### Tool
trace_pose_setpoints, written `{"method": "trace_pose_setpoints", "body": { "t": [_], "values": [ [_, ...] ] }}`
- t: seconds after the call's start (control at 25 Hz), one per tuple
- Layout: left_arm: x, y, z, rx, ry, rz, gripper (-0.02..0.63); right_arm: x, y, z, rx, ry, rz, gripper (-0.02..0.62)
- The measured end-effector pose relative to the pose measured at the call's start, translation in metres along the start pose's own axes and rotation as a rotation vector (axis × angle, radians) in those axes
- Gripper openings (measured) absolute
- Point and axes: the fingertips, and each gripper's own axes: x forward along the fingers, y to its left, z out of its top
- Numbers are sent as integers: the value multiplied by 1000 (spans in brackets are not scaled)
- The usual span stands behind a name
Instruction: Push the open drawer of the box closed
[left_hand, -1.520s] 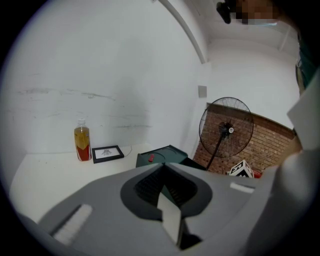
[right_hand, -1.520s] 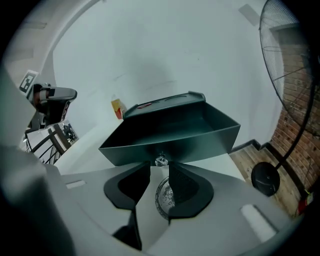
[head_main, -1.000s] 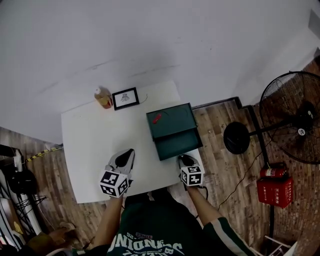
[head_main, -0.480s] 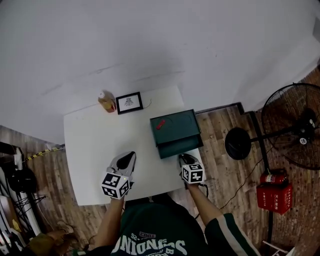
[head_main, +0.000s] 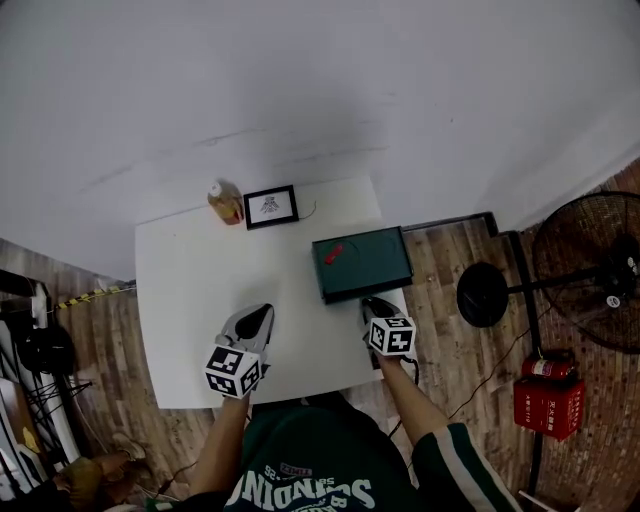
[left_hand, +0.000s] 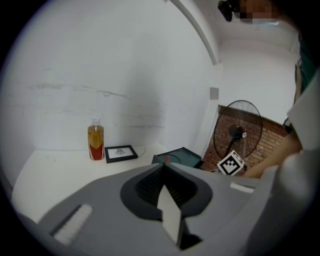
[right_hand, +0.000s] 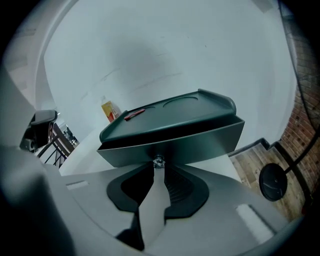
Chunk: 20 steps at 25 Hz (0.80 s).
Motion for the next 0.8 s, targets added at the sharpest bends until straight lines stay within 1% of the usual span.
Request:
{"method": "trace_pose_setpoints", "body": {
  "t": [0.08,0.24,0.4,0.64,0.8],
  "values": [
    [-1,2,-1,-3,2,4,52,4,0,6,20,-8,5,67],
    [-2,6,-3,-9,6,12,52,10,-1,11,21,-13,2,67],
    [-1,7,-3,-2,11,14,52,13,0,15,39,-24,33,67],
    [0,7,-5,2,15,9,52,12,1,15,8,-50,37,69],
    [2,1,-5,7,11,-1,52,5,5,5,-12,-30,52,69]
  ]
}}
